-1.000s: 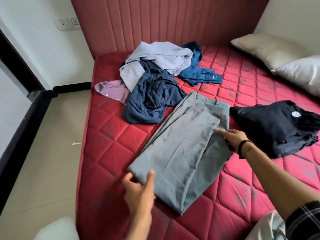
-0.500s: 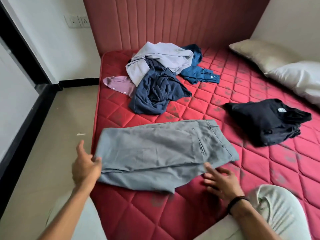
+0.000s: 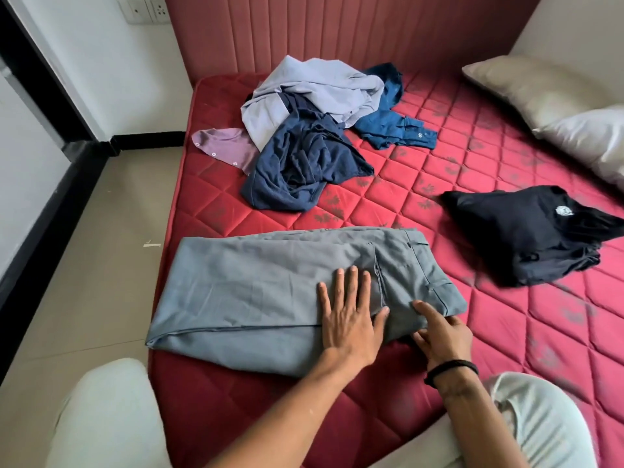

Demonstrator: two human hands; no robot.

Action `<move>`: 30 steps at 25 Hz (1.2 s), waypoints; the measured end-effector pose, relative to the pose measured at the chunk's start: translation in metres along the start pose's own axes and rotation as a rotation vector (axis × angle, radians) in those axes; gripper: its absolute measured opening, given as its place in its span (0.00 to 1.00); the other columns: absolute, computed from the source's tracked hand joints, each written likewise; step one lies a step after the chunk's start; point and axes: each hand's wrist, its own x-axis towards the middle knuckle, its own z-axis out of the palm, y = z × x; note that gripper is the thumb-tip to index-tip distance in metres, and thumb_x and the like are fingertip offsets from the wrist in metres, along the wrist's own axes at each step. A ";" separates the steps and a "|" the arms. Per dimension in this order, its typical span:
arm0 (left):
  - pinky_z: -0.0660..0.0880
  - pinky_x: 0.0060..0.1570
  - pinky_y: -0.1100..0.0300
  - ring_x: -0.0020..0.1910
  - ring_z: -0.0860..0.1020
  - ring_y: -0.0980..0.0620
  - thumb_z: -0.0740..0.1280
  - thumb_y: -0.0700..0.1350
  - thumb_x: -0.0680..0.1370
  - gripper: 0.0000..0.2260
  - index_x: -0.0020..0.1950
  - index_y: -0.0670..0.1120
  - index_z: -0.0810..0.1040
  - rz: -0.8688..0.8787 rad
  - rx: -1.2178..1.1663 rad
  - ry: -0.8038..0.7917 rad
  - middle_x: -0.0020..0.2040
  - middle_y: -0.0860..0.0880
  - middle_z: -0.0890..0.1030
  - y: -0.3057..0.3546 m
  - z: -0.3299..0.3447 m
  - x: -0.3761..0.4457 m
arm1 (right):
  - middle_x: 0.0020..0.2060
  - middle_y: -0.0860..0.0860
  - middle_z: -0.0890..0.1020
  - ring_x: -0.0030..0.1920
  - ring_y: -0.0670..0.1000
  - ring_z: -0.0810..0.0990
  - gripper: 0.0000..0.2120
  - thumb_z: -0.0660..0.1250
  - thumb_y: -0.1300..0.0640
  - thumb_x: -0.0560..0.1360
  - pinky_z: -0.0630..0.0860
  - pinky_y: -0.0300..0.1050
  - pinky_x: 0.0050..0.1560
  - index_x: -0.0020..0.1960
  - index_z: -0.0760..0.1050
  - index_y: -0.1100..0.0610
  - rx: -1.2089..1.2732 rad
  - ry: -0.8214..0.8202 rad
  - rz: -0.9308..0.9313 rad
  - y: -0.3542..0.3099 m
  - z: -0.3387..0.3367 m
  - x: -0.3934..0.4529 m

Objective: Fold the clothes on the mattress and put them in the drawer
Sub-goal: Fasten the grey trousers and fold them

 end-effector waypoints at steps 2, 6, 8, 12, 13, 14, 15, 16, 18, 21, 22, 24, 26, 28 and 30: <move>0.47 0.78 0.33 0.83 0.51 0.44 0.50 0.61 0.84 0.30 0.84 0.49 0.58 -0.052 -0.007 0.060 0.84 0.46 0.57 0.003 0.002 0.004 | 0.34 0.50 0.76 0.27 0.43 0.75 0.10 0.76 0.62 0.74 0.76 0.41 0.31 0.44 0.74 0.54 0.002 0.012 -0.059 0.006 0.003 0.006; 0.51 0.76 0.33 0.81 0.59 0.40 0.53 0.66 0.80 0.33 0.81 0.49 0.64 -0.140 -0.107 0.046 0.81 0.44 0.64 0.019 -0.015 0.018 | 0.38 0.52 0.83 0.36 0.48 0.82 0.08 0.76 0.62 0.74 0.80 0.40 0.30 0.45 0.78 0.55 0.061 0.010 -0.088 0.008 0.005 0.012; 0.61 0.72 0.38 0.73 0.68 0.40 0.61 0.69 0.76 0.33 0.75 0.51 0.70 -0.195 -0.107 0.025 0.73 0.44 0.71 0.022 -0.029 0.028 | 0.43 0.54 0.85 0.39 0.51 0.84 0.06 0.76 0.61 0.75 0.82 0.43 0.33 0.48 0.80 0.55 0.090 -0.010 -0.068 0.009 0.005 0.013; 0.74 0.62 0.47 0.65 0.78 0.38 0.71 0.54 0.75 0.25 0.70 0.47 0.72 -0.262 -0.074 -0.225 0.65 0.40 0.79 0.027 -0.066 0.059 | 0.49 0.59 0.86 0.46 0.57 0.84 0.05 0.76 0.62 0.75 0.82 0.51 0.45 0.48 0.81 0.55 0.110 -0.032 -0.051 0.015 0.005 0.017; 0.76 0.60 0.48 0.64 0.79 0.37 0.71 0.51 0.75 0.22 0.67 0.46 0.75 -0.279 -0.071 -0.262 0.64 0.40 0.80 0.024 -0.071 0.064 | 0.48 0.58 0.86 0.45 0.57 0.84 0.06 0.75 0.63 0.75 0.82 0.50 0.44 0.49 0.81 0.55 0.122 -0.037 -0.049 0.015 0.005 0.017; 0.77 0.59 0.49 0.63 0.79 0.37 0.71 0.50 0.74 0.19 0.63 0.45 0.78 -0.295 -0.078 -0.277 0.63 0.40 0.81 0.021 -0.075 0.068 | 0.47 0.57 0.86 0.43 0.55 0.84 0.06 0.75 0.63 0.76 0.82 0.48 0.41 0.49 0.81 0.55 0.131 -0.043 -0.049 0.014 0.004 0.017; 0.78 0.57 0.49 0.61 0.80 0.37 0.71 0.50 0.73 0.18 0.60 0.44 0.80 -0.308 -0.098 -0.281 0.61 0.39 0.82 0.018 -0.078 0.071 | 0.45 0.56 0.86 0.42 0.54 0.84 0.06 0.75 0.64 0.76 0.82 0.46 0.39 0.49 0.80 0.55 0.141 -0.043 -0.047 0.013 0.003 0.017; 0.78 0.55 0.50 0.59 0.81 0.37 0.72 0.51 0.71 0.17 0.55 0.44 0.82 -0.316 -0.135 -0.280 0.57 0.39 0.83 0.014 -0.079 0.072 | 0.45 0.55 0.86 0.41 0.53 0.84 0.06 0.75 0.64 0.76 0.82 0.46 0.39 0.49 0.80 0.55 0.143 -0.046 -0.051 0.013 0.004 0.017; 0.76 0.46 0.52 0.51 0.81 0.37 0.72 0.53 0.69 0.14 0.44 0.43 0.82 -0.309 -0.239 -0.253 0.45 0.40 0.84 0.008 -0.083 0.073 | 0.46 0.56 0.86 0.42 0.53 0.84 0.06 0.75 0.63 0.76 0.80 0.48 0.42 0.48 0.80 0.55 0.144 -0.048 -0.061 0.013 0.004 0.019; 0.71 0.40 0.55 0.44 0.80 0.39 0.73 0.54 0.68 0.15 0.37 0.41 0.79 -0.300 -0.379 -0.147 0.34 0.45 0.81 0.012 -0.087 0.080 | 0.48 0.58 0.86 0.43 0.55 0.84 0.07 0.75 0.63 0.76 0.81 0.51 0.44 0.49 0.79 0.55 0.132 -0.044 -0.058 0.015 0.005 0.020; 0.72 0.40 0.54 0.44 0.80 0.39 0.73 0.54 0.69 0.15 0.37 0.42 0.79 -0.285 -0.403 -0.111 0.34 0.45 0.81 0.017 -0.087 0.081 | 0.50 0.59 0.86 0.45 0.56 0.84 0.07 0.75 0.63 0.75 0.82 0.54 0.47 0.49 0.79 0.55 0.127 -0.039 -0.053 0.016 0.005 0.020; 0.75 0.43 0.53 0.45 0.81 0.40 0.72 0.55 0.69 0.13 0.37 0.45 0.78 -0.274 -0.404 -0.094 0.36 0.46 0.83 0.026 -0.078 0.078 | 0.52 0.61 0.85 0.48 0.58 0.84 0.08 0.75 0.64 0.75 0.82 0.62 0.56 0.50 0.78 0.55 0.119 -0.030 -0.042 0.016 0.005 0.020; 0.76 0.45 0.54 0.48 0.83 0.42 0.71 0.56 0.72 0.12 0.38 0.48 0.79 -0.299 -0.450 -0.129 0.39 0.48 0.85 0.026 -0.061 0.070 | 0.49 0.59 0.85 0.49 0.59 0.84 0.09 0.74 0.65 0.75 0.80 0.65 0.59 0.50 0.78 0.55 0.126 -0.036 -0.042 0.016 0.005 0.018; 0.75 0.51 0.54 0.53 0.83 0.43 0.69 0.61 0.76 0.14 0.47 0.51 0.80 -0.323 -0.541 -0.117 0.45 0.49 0.86 0.019 -0.049 0.059 | 0.44 0.55 0.85 0.48 0.58 0.84 0.09 0.74 0.66 0.75 0.81 0.64 0.58 0.49 0.77 0.54 0.118 -0.026 -0.061 0.015 0.006 0.016; 0.74 0.56 0.51 0.59 0.80 0.41 0.67 0.69 0.75 0.22 0.59 0.53 0.76 -0.335 -0.526 -0.091 0.54 0.47 0.86 0.016 -0.049 0.053 | 0.42 0.54 0.84 0.46 0.57 0.83 0.10 0.74 0.66 0.75 0.81 0.61 0.55 0.48 0.77 0.54 0.081 -0.004 -0.106 0.013 0.007 0.012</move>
